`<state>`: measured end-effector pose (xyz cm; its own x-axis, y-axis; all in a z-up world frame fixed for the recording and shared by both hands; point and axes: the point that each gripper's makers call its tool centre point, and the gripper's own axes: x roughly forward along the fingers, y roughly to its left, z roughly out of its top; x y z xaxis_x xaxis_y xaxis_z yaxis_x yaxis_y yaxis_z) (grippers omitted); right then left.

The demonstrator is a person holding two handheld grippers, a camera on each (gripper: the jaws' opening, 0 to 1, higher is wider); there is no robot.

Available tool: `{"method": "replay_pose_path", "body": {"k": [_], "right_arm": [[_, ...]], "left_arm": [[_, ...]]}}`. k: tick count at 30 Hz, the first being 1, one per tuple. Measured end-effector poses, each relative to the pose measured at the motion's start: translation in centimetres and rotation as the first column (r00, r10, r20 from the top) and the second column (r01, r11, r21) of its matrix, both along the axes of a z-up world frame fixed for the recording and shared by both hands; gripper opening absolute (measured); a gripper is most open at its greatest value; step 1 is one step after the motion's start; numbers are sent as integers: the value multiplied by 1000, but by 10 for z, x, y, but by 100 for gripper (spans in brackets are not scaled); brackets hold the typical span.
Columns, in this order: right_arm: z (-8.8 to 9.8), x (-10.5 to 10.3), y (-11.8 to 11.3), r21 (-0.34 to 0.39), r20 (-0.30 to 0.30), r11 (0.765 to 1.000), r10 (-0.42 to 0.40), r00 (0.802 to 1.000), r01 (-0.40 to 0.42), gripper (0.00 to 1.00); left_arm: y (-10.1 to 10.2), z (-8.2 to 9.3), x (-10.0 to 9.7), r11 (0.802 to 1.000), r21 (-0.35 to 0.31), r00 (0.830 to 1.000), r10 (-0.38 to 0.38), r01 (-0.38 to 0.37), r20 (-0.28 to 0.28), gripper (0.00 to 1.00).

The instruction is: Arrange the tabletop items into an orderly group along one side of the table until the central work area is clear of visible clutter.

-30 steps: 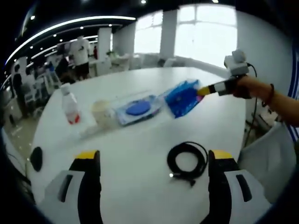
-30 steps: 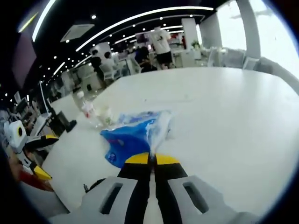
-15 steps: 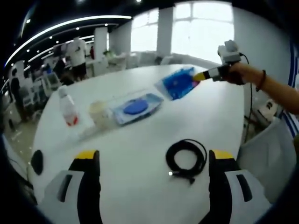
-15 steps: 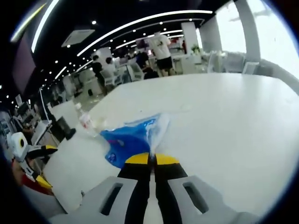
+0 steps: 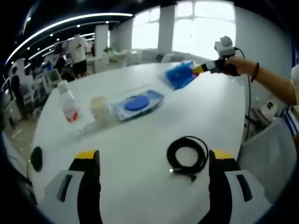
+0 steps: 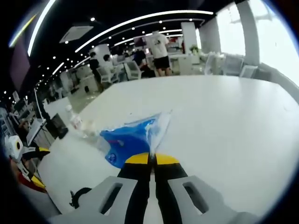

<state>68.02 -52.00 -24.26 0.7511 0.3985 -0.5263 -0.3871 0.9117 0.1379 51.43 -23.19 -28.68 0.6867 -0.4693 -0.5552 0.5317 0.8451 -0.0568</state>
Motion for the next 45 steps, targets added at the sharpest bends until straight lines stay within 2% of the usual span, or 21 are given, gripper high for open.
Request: {"method": "replay_pose_path", "body": {"k": [10,19,26,30,33,35,37,39,41,43,45], "right_arm": [[-8,26,-11,-34,-17,999,10,1000,-10,2],[-32,52,-28,-42,-56,999,17,998,-19,2],[-51,71,-40,-18,-91,999,32,995,-33,2],[-67,79,-45,-18,-112,998,52,992,-54,2],[-83,84,-49,-9,-140,998,55,989,-56,2],[-91,86,-51,-13,-153,998,56,987,-59,2],[-97,88,-53,-26,-160,997,67,985,-72,2],[-104,92,-56,-28,-172,997,68,983,-74,3],[-110,94,-59,-12,-188,998,65,980,-69,3],[-116,101,-67,-3,-198,999,50,979,-51,3],[-121,104,-74,-36,-194,997,64,979,-73,3]], "left_arm": [[1,-6,2,1000,-8,1000,5,-5,-17,95],[-6,-1,6,999,-39,999,-22,23,32,98],[-10,1,9,998,-54,997,-41,44,62,99],[-17,1,8,990,-135,998,-44,49,36,99],[-19,2,8,988,-143,998,-47,53,42,99],[-19,-5,7,989,-138,999,-51,53,19,99],[-22,-9,4,983,-178,998,-50,45,-26,99],[-24,-8,4,980,-196,999,-47,43,-19,99],[-23,-10,4,983,-181,999,-47,42,-26,99],[-18,-16,3,989,-140,998,-45,40,-32,99],[-17,-17,3,991,-131,998,-46,41,-36,99]]}}
